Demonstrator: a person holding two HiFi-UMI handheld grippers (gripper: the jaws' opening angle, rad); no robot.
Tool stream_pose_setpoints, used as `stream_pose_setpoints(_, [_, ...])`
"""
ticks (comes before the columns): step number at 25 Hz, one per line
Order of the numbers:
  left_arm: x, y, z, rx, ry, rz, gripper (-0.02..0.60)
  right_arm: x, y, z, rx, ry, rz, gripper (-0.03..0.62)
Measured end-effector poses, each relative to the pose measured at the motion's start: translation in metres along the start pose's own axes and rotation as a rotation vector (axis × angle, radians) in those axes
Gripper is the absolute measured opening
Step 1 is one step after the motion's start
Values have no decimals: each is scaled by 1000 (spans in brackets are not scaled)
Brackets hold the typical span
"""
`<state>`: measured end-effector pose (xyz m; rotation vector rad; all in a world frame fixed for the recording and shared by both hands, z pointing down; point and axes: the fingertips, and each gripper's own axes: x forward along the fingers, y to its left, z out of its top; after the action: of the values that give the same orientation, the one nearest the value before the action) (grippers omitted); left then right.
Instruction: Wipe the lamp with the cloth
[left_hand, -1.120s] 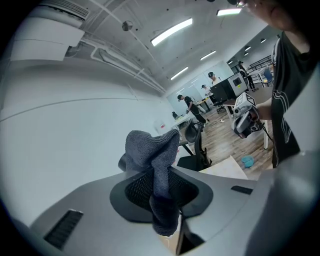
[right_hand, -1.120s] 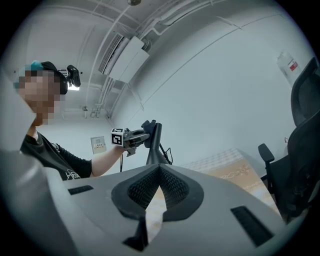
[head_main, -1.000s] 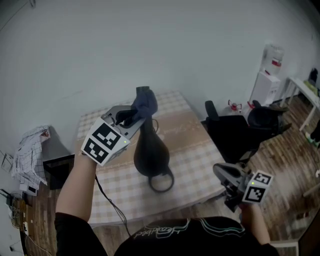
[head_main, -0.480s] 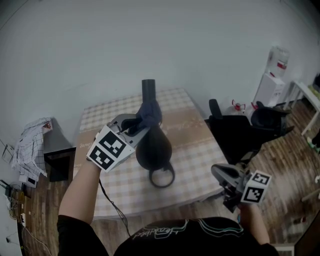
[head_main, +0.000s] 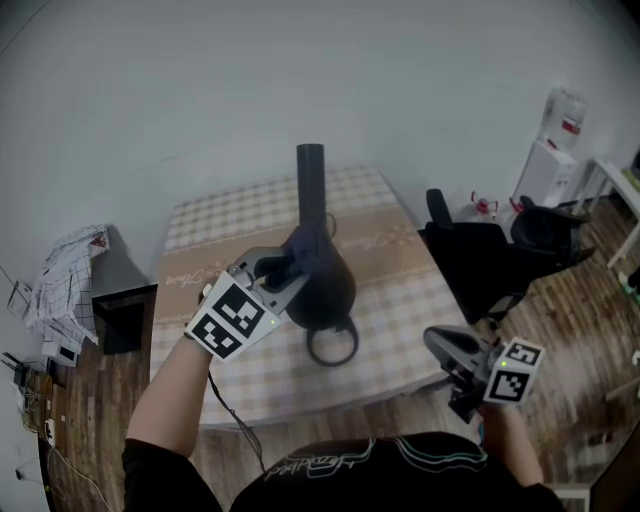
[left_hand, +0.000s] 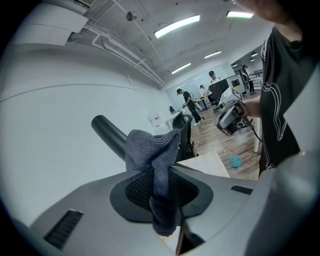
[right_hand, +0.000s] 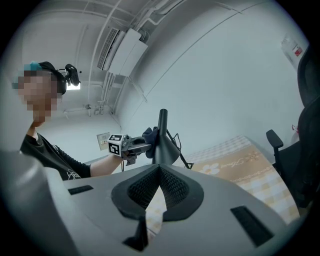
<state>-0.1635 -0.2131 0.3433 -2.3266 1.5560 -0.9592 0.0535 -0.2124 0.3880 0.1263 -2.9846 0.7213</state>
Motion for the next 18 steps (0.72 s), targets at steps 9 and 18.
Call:
stream_pose_setpoints(9, [-6,-32,-18,-25,8,-47,72,12,18,-19,35,17,4,11])
stream_pose_setpoints(18, [-10,-75,-41,-83,4,-157,72,23,40,-36,73,12,-20,11])
